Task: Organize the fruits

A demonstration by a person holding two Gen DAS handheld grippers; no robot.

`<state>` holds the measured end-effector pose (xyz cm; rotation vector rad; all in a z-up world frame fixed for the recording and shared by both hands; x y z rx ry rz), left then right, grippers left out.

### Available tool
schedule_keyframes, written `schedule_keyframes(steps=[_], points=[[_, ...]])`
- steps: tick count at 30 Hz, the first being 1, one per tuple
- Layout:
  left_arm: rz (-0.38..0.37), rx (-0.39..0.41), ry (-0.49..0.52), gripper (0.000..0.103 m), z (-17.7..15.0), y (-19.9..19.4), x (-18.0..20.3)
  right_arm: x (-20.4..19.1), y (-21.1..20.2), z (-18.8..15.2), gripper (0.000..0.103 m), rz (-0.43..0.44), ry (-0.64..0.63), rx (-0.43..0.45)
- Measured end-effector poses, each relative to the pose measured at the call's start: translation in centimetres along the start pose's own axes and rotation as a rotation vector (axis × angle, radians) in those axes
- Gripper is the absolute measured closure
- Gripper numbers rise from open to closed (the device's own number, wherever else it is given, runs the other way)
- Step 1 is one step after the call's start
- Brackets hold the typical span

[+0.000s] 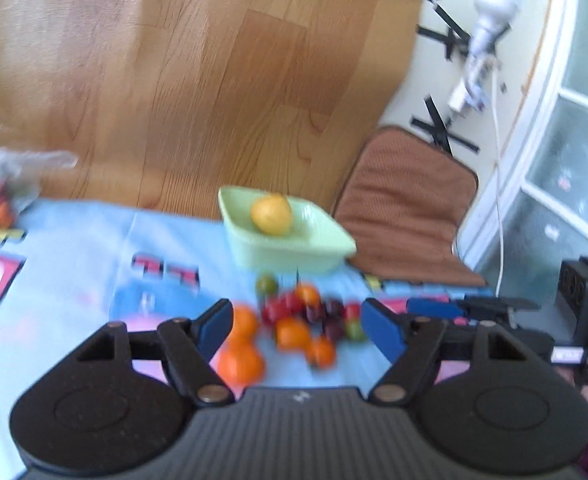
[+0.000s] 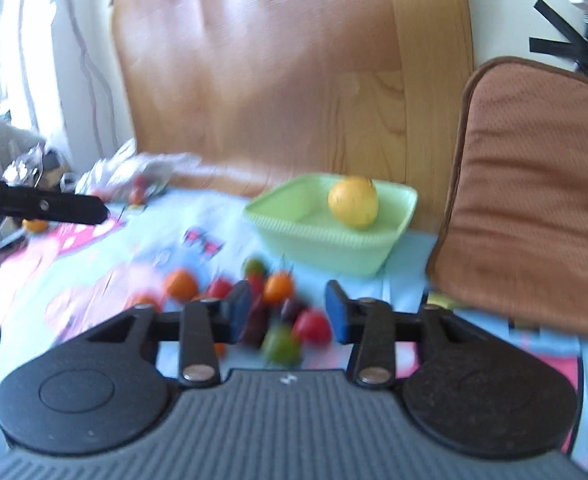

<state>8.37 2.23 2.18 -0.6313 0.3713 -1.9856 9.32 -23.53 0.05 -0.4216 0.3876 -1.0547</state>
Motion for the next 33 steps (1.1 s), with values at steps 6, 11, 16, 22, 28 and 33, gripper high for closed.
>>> schedule_keyframes(steps=[6,11,16,22,28,33], points=[[0.056,-0.002,0.064,0.026,-5.2,-0.7,3.8,-0.2,1.4,-2.1,0.065,-0.083,-0.005,-0.016],[0.153,-0.007,0.135,0.024,-7.4,0.2,5.2,0.4,3.9,-1.4,0.062,-0.043,0.031,-0.057],[0.171,-0.061,0.15,0.058,-8.0,2.0,5.2,-0.2,4.9,-1.6,0.072,-0.03,0.008,-0.086],[0.145,-0.053,0.093,0.061,-8.4,1.2,4.6,-3.1,-0.1,-3.8,0.072,0.017,-0.011,-0.053],[0.173,-0.062,0.119,0.052,-8.9,1.2,5.0,-6.8,-2.8,-6.6,0.072,0.063,-0.072,-0.036],[0.154,-0.074,0.151,0.061,-8.9,1.6,5.4,-7.9,-2.0,-7.1,0.072,0.036,-0.109,-0.061]])
Point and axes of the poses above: each gripper's, at about its wrist camera, not at the fingertips, and y roughly the way its jaws point, x to its right, z to its top, the point moved 4 cm from there along y, roughly the way its jaws point, and after that the axes turned 3 degrees about z, right-handed, at the moved point
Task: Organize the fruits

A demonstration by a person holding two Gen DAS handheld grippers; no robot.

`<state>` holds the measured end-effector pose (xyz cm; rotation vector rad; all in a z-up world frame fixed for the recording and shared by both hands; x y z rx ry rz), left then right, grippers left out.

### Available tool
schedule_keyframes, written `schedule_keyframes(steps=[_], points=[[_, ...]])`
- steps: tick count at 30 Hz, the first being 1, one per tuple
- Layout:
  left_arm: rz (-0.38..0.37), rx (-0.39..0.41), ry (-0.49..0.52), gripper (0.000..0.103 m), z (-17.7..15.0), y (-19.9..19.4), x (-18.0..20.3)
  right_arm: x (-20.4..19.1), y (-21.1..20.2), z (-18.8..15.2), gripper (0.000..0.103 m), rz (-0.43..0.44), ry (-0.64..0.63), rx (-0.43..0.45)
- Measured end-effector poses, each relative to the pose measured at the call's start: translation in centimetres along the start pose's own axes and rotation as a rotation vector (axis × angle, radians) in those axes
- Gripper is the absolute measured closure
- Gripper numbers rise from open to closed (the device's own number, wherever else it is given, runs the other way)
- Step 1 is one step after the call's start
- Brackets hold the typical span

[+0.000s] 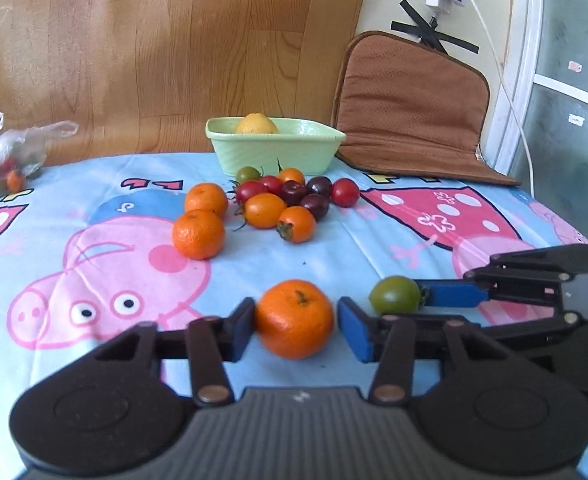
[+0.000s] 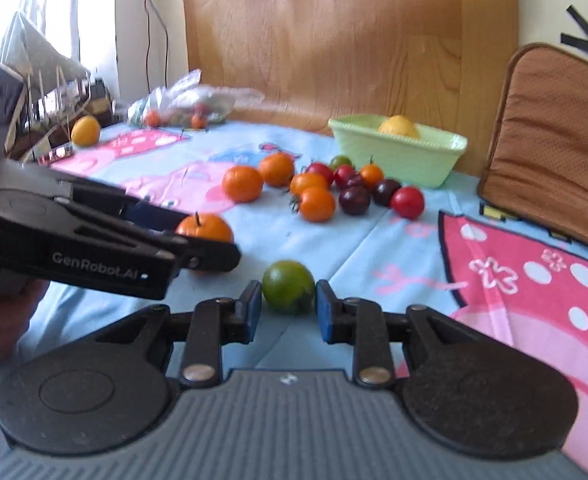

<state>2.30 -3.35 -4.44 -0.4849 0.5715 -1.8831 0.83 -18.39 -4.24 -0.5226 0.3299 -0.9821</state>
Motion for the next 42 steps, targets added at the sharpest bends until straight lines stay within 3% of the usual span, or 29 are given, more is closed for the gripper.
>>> schedule_keyframes(steps=[6,13,17,22,24,25,26,27,31,33,36,40,42], points=[[-0.079,0.027,-0.006,0.061,3.3,0.2,0.2,0.9,-0.3,1.3,0.073,-0.018,0.04,0.053],[-0.073,0.073,-0.022,0.061,12.8,5.5,-1.2,5.6,2.9,8.2,0.073,-0.085,0.043,0.148],[-0.046,0.041,-0.048,0.061,17.1,11.3,-2.8,10.1,7.2,11.6,0.072,-0.119,0.084,0.122],[-0.017,-0.053,-0.086,0.062,18.7,18.3,-4.5,14.4,11.9,12.8,0.072,-0.144,0.14,0.052],[-0.004,-0.081,-0.097,0.058,18.7,20.2,-4.8,15.1,13.3,12.7,0.071,-0.16,0.123,0.024],[0.005,-0.094,-0.103,0.051,18.7,20.8,-4.9,15.3,13.9,12.6,0.071,-0.168,0.116,0.013],[0.013,-0.099,-0.109,0.049,18.7,21.1,-5.0,15.5,14.3,12.6,0.066,-0.163,0.115,0.004],[0.015,-0.091,-0.115,0.049,18.8,21.0,-5.0,15.7,14.3,12.6,0.053,-0.164,0.124,0.006],[0.021,-0.002,-0.123,0.049,18.6,16.0,-5.6,15.4,11.5,12.4,0.051,-0.182,0.166,0.099],[0.015,0.084,-0.14,0.041,17.2,11.2,-6.4,14.3,9.0,11.5,0.051,-0.115,0.203,0.155],[0.066,0.161,-0.135,0.037,13.1,4.8,-7.6,11.5,6.8,9.2,0.05,-0.006,0.219,0.139],[0.153,0.152,-0.178,0.037,7.0,0.6,-9.0,7.7,5.0,6.4,0.051,0.018,0.172,0.124],[0.149,0.099,-0.242,0.039,4.8,0.1,-9.7,6.9,4.0,5.2,0.065,0.004,0.18,0.128]])
Point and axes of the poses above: each gripper's, at about its wrist camera, not at the fingertips, and y roughly the way its jaws point, x to its right, z to its top, the point moved 4 cm from there along y, roughly the way its jaws point, and after that the axes turned 3 degrees about z, right-handed, at the moved point
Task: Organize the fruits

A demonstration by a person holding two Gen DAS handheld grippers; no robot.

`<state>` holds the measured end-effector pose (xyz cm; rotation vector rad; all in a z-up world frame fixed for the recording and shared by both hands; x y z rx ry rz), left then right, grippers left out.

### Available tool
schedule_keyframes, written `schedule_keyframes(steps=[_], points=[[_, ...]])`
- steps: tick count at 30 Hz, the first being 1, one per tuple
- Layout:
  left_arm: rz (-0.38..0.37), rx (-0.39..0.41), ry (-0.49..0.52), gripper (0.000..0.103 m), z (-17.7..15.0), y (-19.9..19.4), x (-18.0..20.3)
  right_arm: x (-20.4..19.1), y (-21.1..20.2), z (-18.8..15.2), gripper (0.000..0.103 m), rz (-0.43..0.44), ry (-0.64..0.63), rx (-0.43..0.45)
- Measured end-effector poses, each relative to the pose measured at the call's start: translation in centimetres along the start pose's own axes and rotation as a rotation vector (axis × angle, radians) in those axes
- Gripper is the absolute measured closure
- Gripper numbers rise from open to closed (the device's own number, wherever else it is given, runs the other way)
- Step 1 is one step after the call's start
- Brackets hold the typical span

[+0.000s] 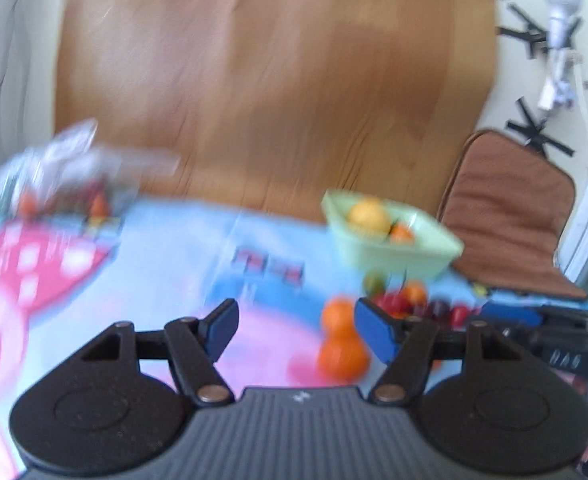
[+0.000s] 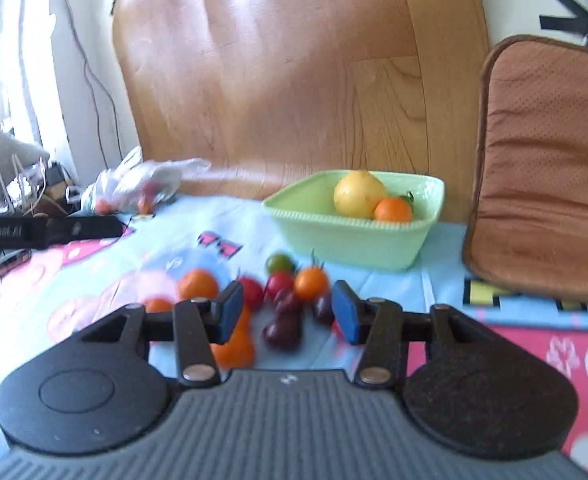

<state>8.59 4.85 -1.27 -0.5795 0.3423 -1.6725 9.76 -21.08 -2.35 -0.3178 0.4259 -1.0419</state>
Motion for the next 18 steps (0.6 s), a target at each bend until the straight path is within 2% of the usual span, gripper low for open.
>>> schedule_keyframes(steps=[3,8,13,15,17,18], points=[[-0.023,-0.01,-0.017,0.04,-1.5,-0.2,0.2,0.2,-1.2,-0.8,0.078,-0.034,0.063,-0.006],[-0.026,-0.005,0.08,0.039,-1.9,1.0,2.2,0.3,-1.7,-1.9,0.079,-0.059,0.1,-0.048],[-0.022,-0.031,0.134,0.038,-1.8,3.2,3.4,-1.4,-0.5,-2.3,0.075,-0.01,0.023,-0.1],[-0.027,-0.048,0.148,0.04,-1.8,4.1,3.7,-2.3,0.4,-2.4,0.069,-0.005,-0.034,-0.119],[-0.046,-0.066,0.145,0.045,-1.7,4.8,3.9,-3.0,1.5,-2.2,0.063,-0.013,-0.081,-0.139],[-0.055,-0.076,0.14,0.053,-1.8,5.1,3.9,-3.3,2.0,-2.1,0.062,-0.014,-0.1,-0.143]])
Point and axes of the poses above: each gripper's, at about its wrist camera, not at the fingertips, and y roughly the way its jaws point, x to its right, z to its top, the point moved 4 cm from there along y, roughly the way its jaws point, and after that the axes turned 3 degrees about z, right-handed, at the moved point
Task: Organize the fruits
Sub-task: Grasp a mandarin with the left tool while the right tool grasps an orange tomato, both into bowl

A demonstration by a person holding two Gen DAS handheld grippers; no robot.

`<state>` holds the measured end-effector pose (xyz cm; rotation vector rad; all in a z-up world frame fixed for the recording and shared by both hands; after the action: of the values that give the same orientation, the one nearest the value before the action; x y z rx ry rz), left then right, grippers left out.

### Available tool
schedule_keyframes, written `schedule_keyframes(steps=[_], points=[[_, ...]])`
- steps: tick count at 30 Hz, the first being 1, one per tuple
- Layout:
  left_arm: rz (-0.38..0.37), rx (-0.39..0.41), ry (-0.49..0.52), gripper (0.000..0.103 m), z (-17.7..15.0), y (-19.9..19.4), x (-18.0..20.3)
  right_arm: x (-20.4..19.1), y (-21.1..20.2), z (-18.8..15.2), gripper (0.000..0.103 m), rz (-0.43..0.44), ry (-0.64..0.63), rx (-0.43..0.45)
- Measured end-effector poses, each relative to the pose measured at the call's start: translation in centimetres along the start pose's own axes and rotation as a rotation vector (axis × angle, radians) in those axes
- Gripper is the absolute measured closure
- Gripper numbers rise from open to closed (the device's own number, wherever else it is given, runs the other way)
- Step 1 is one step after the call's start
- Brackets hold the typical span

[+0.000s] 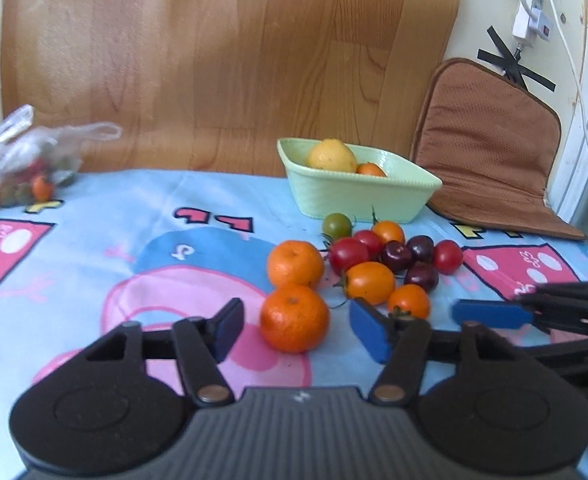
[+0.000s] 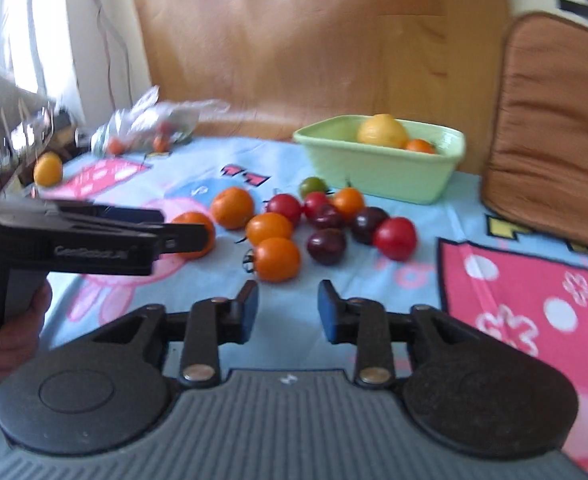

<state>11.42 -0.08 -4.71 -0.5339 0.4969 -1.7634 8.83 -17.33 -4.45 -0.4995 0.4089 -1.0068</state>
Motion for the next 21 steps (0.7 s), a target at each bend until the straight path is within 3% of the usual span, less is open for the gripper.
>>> schedule_keyframes(steps=[3,9,14,17,21], points=[[-0.007,-0.013,-0.023,0.063,-0.3,0.5,-0.5,-0.4,1.2,0.6,0.062,-0.011,-0.038,-0.011],[-0.067,0.009,-0.078,0.065,-0.7,-0.9,-0.3,-0.3,1.2,0.6,0.065,0.01,-0.028,-0.005],[-0.143,0.001,-0.041,0.064,-1.2,-1.7,2.4,-0.2,-1.0,-0.8,0.065,0.03,0.0,-0.001],[-0.162,0.021,0.002,0.064,0.3,-1.7,4.1,0.1,-1.8,-0.4,0.065,0.01,-0.011,0.021],[-0.187,0.069,0.023,0.064,4.6,-0.8,5.1,1.7,-2.9,2.2,0.065,-0.053,-0.022,0.133]])
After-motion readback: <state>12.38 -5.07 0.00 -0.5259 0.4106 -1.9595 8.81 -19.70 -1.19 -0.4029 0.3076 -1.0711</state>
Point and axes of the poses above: each gripper's, at about its wrist camera, not at the fingertips, and y roughly the way its jaws point, x to its right, z to its top, the point moved 4 cm from there along y, roughly the way its jaws point, and after that the axes turned 3 degrees about z, right-handed, at the moved point
